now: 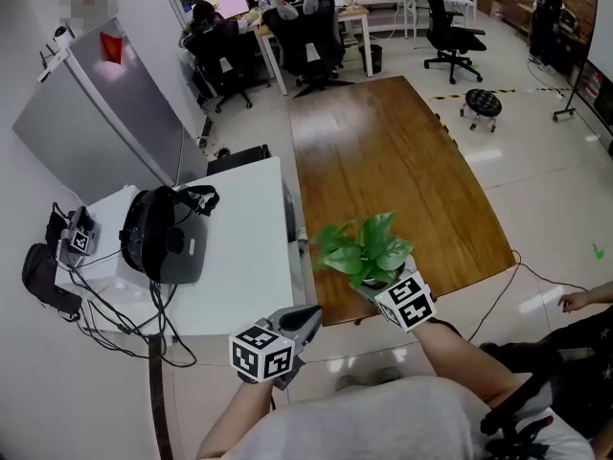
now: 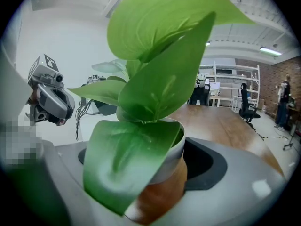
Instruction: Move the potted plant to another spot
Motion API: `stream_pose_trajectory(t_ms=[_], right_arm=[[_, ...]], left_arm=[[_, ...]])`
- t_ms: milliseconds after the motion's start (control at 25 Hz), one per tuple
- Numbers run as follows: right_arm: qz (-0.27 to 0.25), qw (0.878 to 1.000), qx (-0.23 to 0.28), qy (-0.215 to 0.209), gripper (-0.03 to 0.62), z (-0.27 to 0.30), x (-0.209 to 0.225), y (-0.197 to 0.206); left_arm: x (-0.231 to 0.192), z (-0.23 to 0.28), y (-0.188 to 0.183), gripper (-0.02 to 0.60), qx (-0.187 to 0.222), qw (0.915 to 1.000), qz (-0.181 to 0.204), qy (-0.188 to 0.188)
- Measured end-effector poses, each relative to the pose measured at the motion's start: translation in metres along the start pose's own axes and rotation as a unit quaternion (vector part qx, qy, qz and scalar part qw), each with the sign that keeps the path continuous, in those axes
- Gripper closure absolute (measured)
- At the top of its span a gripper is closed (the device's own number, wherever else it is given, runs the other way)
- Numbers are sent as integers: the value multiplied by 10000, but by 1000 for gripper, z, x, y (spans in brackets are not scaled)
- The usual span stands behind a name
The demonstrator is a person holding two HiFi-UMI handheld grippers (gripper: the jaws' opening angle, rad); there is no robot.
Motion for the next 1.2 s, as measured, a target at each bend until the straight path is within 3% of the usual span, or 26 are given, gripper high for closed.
stream_pose_trajectory(t_ms=[640,1200], right_arm=[[257,9975,19,663,141,-85,111,37],[598,9881,-123,1411,143,-133,190,80]], left_arm=[[61,104,-34,588,-166,9981,318,505],[76,147,-47,588,-186,9965,435,688]])
Point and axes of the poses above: the fingertips, and each gripper's own axes: z forward along the fingers, x to its right, y out of its underside, the point moved 5 cm from there along -z, backward along the fingers, and after that the axes turned 3 degrees about -y, right-handed, at the moved point
